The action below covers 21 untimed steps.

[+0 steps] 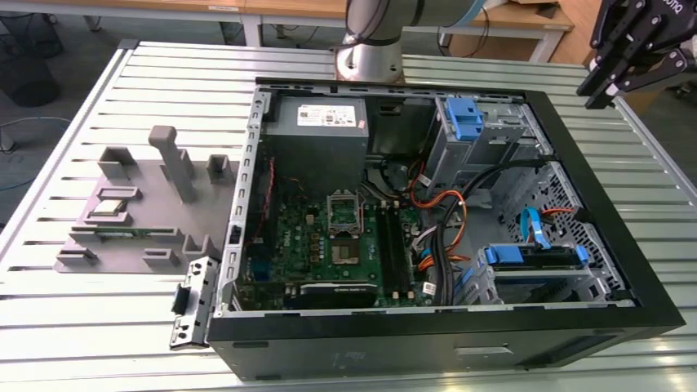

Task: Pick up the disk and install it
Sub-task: 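Insert the second disk wire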

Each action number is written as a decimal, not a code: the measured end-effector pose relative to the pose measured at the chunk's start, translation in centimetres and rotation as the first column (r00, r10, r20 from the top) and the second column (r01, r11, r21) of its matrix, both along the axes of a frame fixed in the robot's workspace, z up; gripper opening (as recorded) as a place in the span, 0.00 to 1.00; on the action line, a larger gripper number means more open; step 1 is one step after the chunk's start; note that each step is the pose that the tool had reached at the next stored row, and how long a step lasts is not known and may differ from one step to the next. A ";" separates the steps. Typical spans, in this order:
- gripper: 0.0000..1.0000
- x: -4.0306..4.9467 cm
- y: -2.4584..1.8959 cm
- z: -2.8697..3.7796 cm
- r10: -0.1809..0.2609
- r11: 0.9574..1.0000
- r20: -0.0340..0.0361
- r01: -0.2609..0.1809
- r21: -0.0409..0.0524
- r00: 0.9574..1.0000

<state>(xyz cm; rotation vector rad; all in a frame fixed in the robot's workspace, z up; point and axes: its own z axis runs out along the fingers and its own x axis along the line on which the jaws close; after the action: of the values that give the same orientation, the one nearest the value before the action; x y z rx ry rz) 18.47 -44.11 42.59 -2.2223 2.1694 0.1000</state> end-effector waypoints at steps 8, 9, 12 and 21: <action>0.29 0.00 -1.33 -0.71 0.000 1.000 0.000 0.000 0.000 1.000; 0.29 0.00 -1.56 -0.79 0.000 1.000 0.000 0.000 0.000 1.000; 0.29 0.00 -2.20 -1.02 0.000 1.000 0.000 0.000 0.000 1.000; 0.29 0.00 -3.56 -1.58 0.000 1.000 0.000 0.000 0.000 1.000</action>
<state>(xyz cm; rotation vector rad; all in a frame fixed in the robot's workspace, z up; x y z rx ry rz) 18.47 -47.67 41.01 -2.2222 2.1693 0.1002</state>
